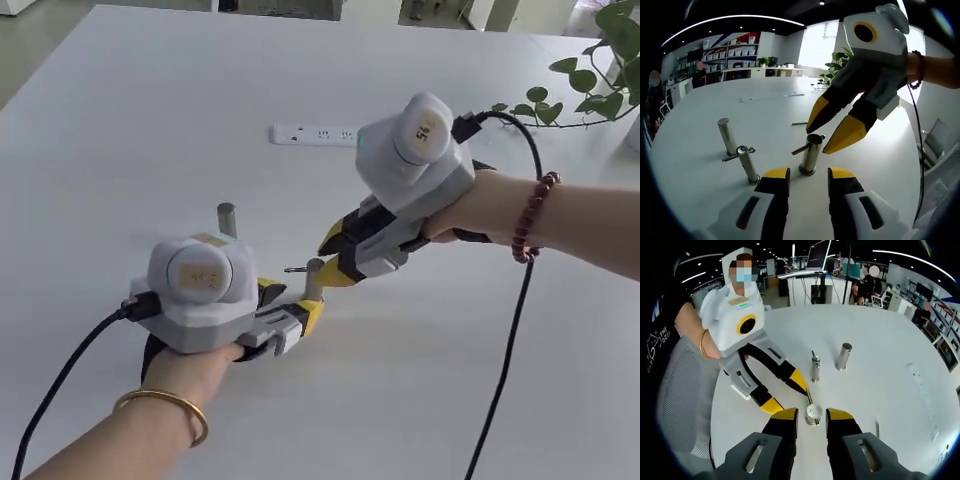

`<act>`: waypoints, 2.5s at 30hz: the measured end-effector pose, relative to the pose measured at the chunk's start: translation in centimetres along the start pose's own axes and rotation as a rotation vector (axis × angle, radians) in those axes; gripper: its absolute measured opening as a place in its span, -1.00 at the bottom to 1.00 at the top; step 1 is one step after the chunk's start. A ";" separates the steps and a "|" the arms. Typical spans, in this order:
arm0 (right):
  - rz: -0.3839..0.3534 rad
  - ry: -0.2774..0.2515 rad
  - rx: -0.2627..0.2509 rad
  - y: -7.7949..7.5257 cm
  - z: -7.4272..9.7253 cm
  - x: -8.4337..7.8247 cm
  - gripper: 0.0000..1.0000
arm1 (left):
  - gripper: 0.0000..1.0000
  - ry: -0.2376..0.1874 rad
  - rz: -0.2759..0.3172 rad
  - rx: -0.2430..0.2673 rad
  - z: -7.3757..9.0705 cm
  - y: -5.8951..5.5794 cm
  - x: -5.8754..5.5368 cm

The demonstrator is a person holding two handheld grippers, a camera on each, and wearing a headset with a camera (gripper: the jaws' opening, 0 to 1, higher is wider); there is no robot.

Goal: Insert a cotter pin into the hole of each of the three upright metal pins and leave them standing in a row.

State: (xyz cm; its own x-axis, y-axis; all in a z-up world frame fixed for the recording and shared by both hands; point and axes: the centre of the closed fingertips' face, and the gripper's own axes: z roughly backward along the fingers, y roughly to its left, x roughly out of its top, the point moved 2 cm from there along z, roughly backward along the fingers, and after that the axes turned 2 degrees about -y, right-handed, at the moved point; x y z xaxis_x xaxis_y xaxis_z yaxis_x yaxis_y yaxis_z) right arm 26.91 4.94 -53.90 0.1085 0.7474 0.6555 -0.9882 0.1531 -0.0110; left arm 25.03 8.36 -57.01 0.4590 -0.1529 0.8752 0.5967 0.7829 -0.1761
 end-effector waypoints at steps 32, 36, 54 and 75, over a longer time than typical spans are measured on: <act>-0.038 -0.028 -0.007 -0.4 -1.8 -0.1 -0.83 | -0.26 0.003 -0.034 -0.002 3.8 0.5 0.1; -0.036 -0.031 -0.005 -0.3 -1.8 -0.1 -0.83 | -0.26 0.001 -0.034 0.008 4.2 0.8 0.2; 0.005 -0.014 -0.007 -1.0 -1.9 0.2 -0.84 | 0.02 -0.031 -0.050 0.032 5.9 1.7 1.2; -0.024 -0.017 -0.040 -2.5 -2.3 0.6 -0.84 | 0.19 -0.080 0.000 0.054 7.4 2.7 1.4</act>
State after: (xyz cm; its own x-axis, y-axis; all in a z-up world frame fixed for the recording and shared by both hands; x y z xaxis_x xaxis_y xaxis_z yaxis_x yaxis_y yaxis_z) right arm 29.71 6.43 -55.22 0.1302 0.7322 0.6686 -0.9801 0.1969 -0.0247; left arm 22.40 14.78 -52.92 0.4037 -0.1054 0.9088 0.5594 0.8145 -0.1540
